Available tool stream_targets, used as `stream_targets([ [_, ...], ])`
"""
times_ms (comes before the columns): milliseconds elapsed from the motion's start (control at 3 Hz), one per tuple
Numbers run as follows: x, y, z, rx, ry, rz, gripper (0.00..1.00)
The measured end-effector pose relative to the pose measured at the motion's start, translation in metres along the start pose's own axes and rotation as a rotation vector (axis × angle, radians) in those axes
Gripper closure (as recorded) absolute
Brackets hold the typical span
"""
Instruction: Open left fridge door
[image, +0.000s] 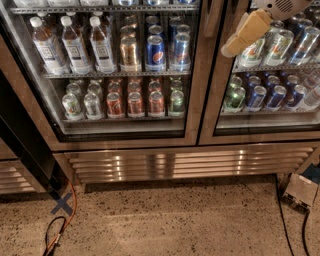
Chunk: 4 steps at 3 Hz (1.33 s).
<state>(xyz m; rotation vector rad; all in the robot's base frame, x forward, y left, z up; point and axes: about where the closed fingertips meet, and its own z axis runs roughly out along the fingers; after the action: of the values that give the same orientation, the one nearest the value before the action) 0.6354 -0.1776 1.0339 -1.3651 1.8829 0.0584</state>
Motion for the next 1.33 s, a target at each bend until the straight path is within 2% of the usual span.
stream_targets([
  [333,0.002,-0.001,0.003,0.004,-0.010,0.011,0.00],
  [667,-0.004,-0.007,0.018,-0.003,-0.027,0.018,0.00],
  [1333,-0.015,-0.013,0.035,0.025,-0.027,0.019,0.00],
])
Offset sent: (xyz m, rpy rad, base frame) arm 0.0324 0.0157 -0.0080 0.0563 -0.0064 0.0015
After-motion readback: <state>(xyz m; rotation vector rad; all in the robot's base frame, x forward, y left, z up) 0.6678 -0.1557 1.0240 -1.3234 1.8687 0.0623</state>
